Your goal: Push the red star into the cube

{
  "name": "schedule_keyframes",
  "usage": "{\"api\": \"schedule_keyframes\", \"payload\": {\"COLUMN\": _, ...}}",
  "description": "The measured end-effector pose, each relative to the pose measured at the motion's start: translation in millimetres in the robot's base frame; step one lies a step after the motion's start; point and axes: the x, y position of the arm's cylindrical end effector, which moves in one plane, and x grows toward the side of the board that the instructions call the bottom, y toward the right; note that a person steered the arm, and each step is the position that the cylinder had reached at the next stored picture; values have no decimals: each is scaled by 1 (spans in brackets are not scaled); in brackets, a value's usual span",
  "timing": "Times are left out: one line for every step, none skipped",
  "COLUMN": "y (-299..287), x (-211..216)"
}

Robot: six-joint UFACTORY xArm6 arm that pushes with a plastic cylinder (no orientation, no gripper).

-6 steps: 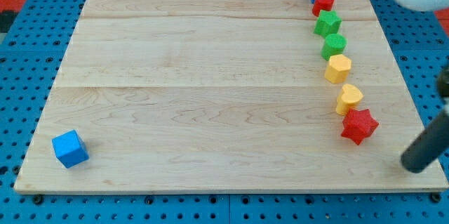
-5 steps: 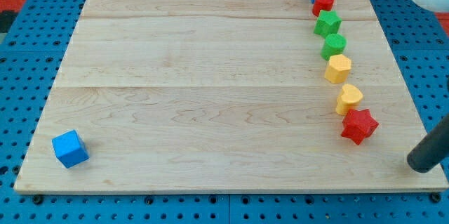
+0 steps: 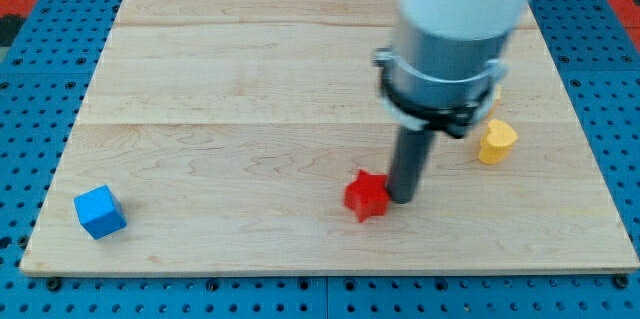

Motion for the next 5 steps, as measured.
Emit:
{"api": "schedule_keyframes", "payload": {"y": -57, "x": 7}}
{"api": "schedule_keyframes", "payload": {"y": -112, "x": 7}}
{"api": "schedule_keyframes", "payload": {"y": -153, "x": 11}}
{"api": "schedule_keyframes", "payload": {"y": -199, "x": 25}}
{"api": "schedule_keyframes", "payload": {"y": -255, "x": 7}}
